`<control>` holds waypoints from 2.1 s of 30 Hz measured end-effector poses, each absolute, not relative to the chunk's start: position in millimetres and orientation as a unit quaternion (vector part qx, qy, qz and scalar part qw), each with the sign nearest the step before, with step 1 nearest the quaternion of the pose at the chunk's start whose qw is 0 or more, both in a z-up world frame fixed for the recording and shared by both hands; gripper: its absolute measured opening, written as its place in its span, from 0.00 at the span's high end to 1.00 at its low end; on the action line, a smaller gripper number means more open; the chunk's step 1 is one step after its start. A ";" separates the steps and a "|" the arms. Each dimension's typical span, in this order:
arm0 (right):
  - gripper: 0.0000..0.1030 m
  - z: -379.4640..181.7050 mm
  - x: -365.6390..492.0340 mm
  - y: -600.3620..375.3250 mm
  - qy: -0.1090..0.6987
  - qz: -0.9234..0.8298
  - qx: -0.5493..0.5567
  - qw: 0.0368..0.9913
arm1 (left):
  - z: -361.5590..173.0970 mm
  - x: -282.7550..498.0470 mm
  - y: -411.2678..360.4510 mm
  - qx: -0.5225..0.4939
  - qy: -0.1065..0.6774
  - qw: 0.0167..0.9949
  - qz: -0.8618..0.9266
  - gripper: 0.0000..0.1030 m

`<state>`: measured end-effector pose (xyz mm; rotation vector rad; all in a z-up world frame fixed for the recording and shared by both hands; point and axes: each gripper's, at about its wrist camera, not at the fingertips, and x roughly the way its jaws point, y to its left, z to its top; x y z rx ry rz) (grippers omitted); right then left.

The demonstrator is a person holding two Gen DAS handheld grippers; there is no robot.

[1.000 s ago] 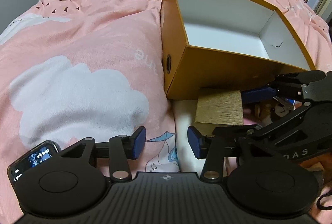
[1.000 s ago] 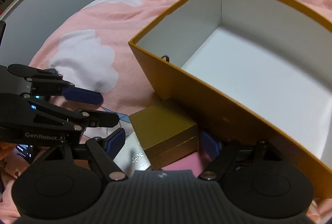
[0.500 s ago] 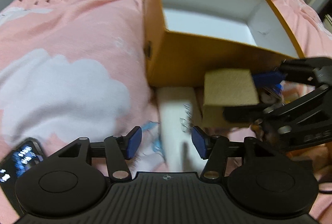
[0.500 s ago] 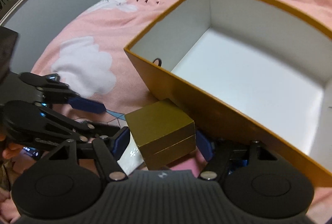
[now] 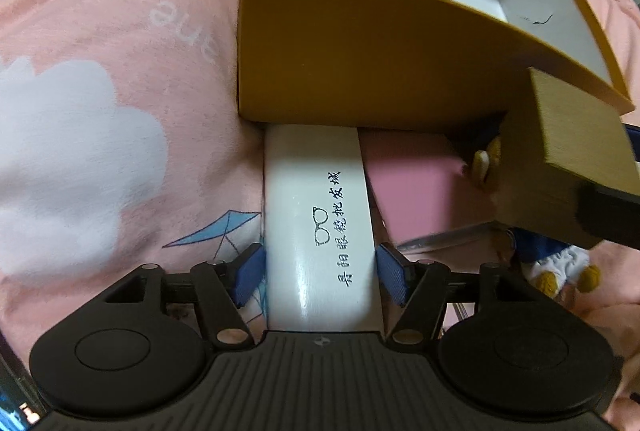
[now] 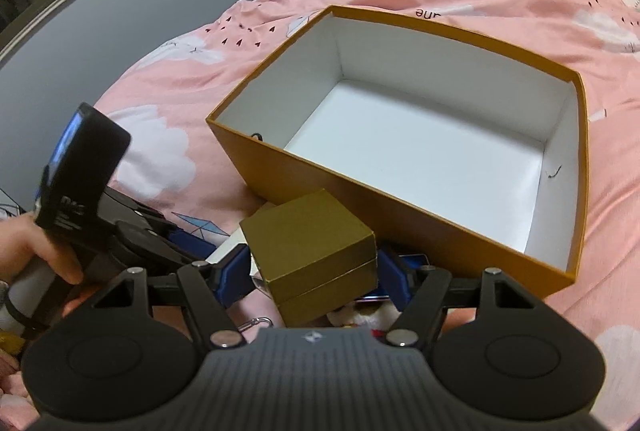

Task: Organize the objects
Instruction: 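Close left tool on white glasses case while right tool grasps gold cube box, then carry glasses case into orange box and open left tool while right carries gold box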

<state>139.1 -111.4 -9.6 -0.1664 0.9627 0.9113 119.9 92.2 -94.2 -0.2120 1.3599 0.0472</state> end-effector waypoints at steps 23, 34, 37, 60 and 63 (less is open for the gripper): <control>0.31 -2.9 135.9 -116.7 0.435 0.429 -0.061 0.790 | -61.1 79.1 106.1 -0.100 0.581 0.808 0.026 0.31; 0.32 21.1 126.9 -127.5 0.410 0.439 -0.045 0.798 | -1.2 50.7 85.4 -0.150 0.540 0.828 -0.026 0.31; 0.32 33.2 128.2 -133.6 0.399 0.439 -0.034 0.804 | 17.3 46.4 83.2 -0.154 0.513 0.844 -0.032 0.31; 0.32 18.9 254.3 -131.5 0.432 0.365 0.047 0.823 | 5.7 213.6 74.8 -0.132 0.461 0.877 0.002 0.31; 0.32 0.3 270.7 -128.0 0.457 0.361 0.055 0.811 | -15.0 225.1 65.4 -0.096 0.488 0.868 0.014 0.31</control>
